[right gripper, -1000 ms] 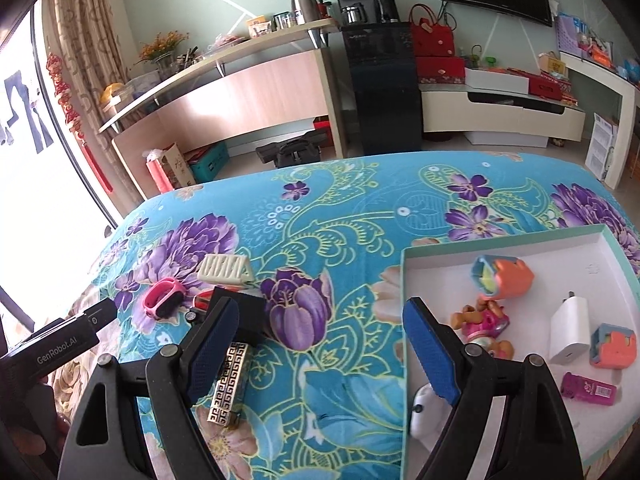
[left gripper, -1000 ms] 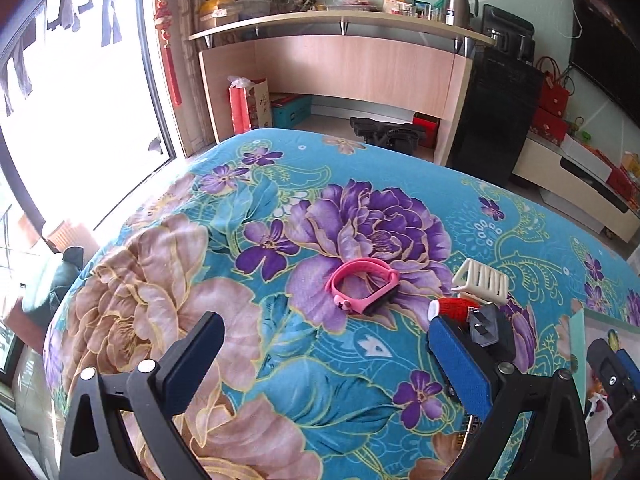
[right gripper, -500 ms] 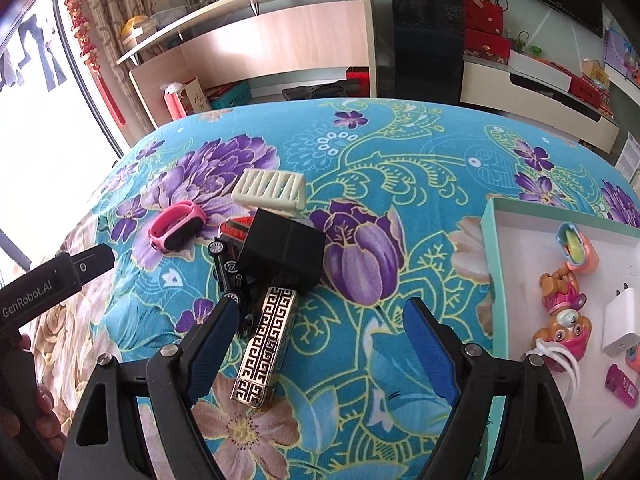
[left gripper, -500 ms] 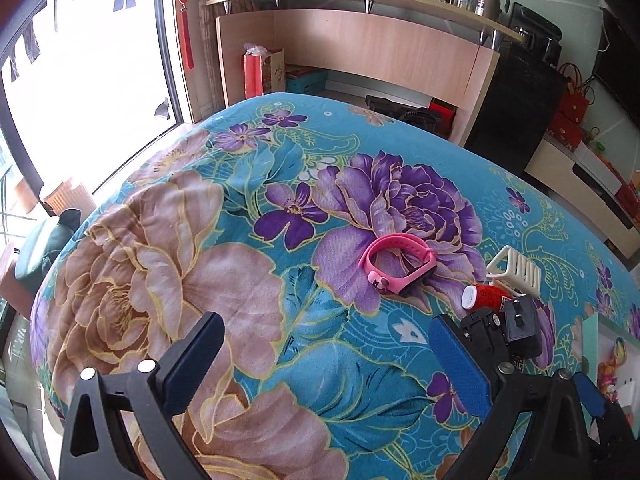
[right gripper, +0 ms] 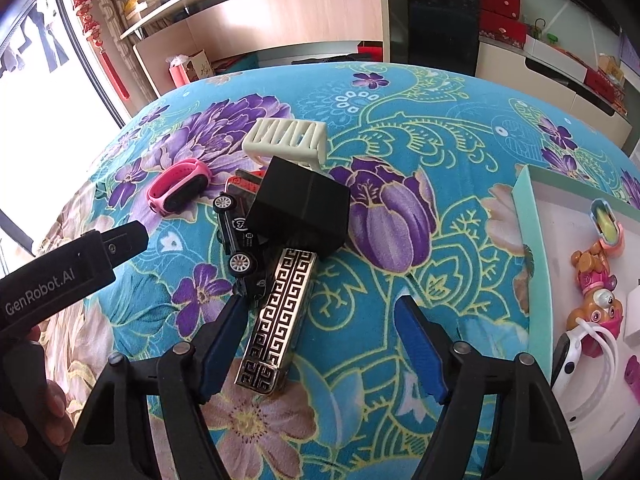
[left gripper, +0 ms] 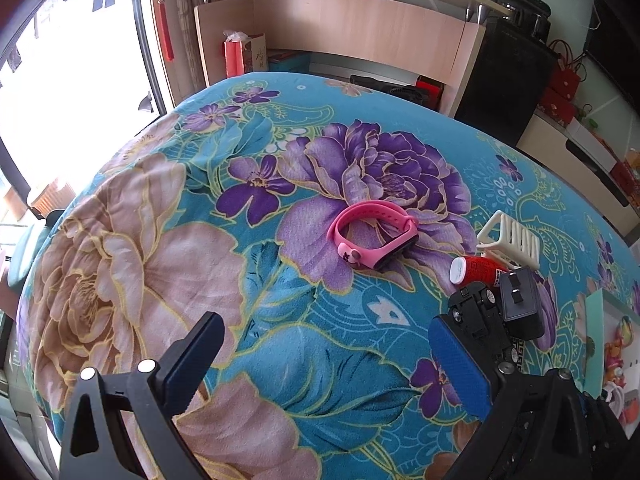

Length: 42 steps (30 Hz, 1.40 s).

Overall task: Organize rigid objects
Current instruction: 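Grasp the black-and-gold patterned bar with the right gripper while the left gripper grasps the black toy car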

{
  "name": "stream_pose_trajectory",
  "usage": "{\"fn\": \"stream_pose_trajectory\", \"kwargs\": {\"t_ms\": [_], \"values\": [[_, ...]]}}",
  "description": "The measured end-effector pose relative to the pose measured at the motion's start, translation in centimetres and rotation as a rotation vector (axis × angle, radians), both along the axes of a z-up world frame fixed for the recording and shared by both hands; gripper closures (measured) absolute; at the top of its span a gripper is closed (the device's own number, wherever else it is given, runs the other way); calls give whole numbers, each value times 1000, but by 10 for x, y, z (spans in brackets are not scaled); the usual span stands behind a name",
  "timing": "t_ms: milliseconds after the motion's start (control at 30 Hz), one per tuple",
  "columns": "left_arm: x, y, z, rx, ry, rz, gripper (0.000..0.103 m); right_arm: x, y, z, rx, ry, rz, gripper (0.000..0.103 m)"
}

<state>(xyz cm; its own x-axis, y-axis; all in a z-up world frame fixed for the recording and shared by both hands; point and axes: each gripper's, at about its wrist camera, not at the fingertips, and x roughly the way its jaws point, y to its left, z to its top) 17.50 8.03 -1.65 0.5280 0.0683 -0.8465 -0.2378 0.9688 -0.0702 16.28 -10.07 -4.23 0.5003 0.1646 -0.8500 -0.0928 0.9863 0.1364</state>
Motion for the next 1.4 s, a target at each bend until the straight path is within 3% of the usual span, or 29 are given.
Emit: {"fn": "stream_pose_trajectory", "kwargs": {"t_ms": [700,1400], "values": [[4,-18,-5,-14,20,-60,0,-1,-13,-1,2,7,-15,77],[6,-39,-5,-49,19,-148,0,1,-54,-2,5,11,-149,81]]}}
